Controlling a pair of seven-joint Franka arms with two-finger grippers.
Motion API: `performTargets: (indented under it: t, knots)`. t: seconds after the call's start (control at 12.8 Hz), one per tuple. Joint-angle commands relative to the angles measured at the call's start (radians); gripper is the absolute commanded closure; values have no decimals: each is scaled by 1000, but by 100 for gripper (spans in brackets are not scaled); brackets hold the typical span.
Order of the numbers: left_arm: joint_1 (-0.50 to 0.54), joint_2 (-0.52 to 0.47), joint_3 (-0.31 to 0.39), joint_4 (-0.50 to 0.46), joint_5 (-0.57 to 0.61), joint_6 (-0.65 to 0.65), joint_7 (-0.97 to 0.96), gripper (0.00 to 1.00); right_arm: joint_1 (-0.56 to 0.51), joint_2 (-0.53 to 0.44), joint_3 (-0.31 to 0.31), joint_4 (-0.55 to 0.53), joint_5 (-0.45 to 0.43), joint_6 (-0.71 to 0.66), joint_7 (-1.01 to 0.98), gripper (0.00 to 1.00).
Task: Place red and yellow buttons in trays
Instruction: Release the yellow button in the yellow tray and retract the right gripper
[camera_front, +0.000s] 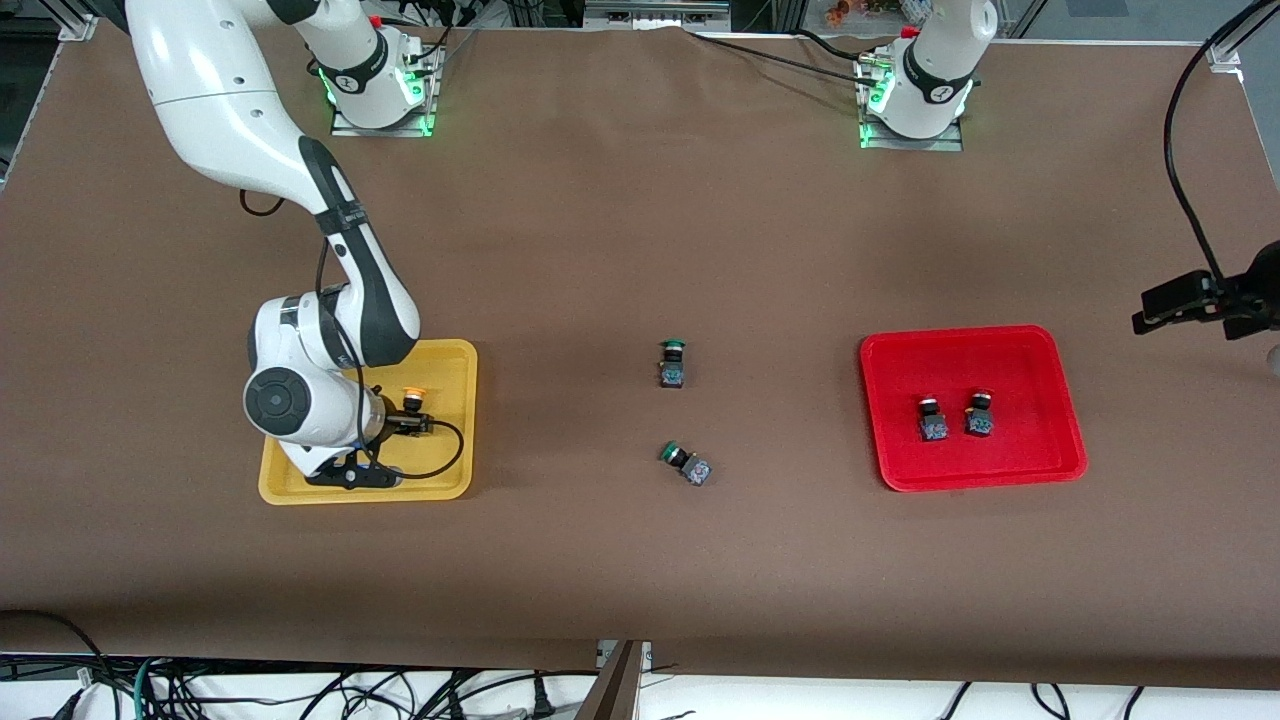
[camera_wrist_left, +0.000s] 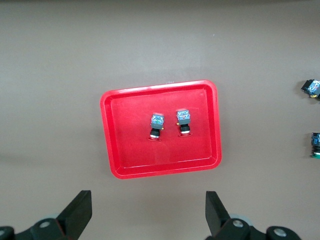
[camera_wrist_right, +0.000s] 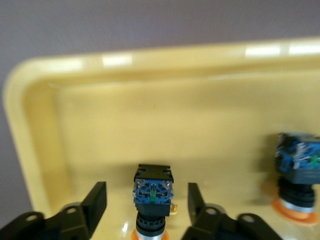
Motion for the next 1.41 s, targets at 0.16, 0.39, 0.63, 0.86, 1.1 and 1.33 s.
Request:
performTargets:
  t: [0.16, 0.39, 0.63, 0.86, 1.1, 1.33]
  knots:
    - [-219, -257, 197, -422, -23, 129, -54, 0, -38, -225, -34, -4, -23, -163, -157, 0]
    - [-213, -268, 198, -447, -53, 95, -54, 0, -39, -349, -77, -4, -21, -315, -211, 0]
    - [-200, -270, 198, -444, -77, 98, -53, 0, -76, -475, -77, -9, -25, -425, -286, 0]
    - [-200, -270, 195, -443, -77, 110, -54, 0, -113, -588, -41, -39, -23, -567, -279, 0]
    - [-203, -268, 191, -443, -77, 114, -56, 0, -187, -668, 1, -79, -31, -573, -284, 0]
    - [-203, -268, 189, -443, -77, 114, -56, 0, -187, -696, 4, -73, -34, -605, -280, 0]
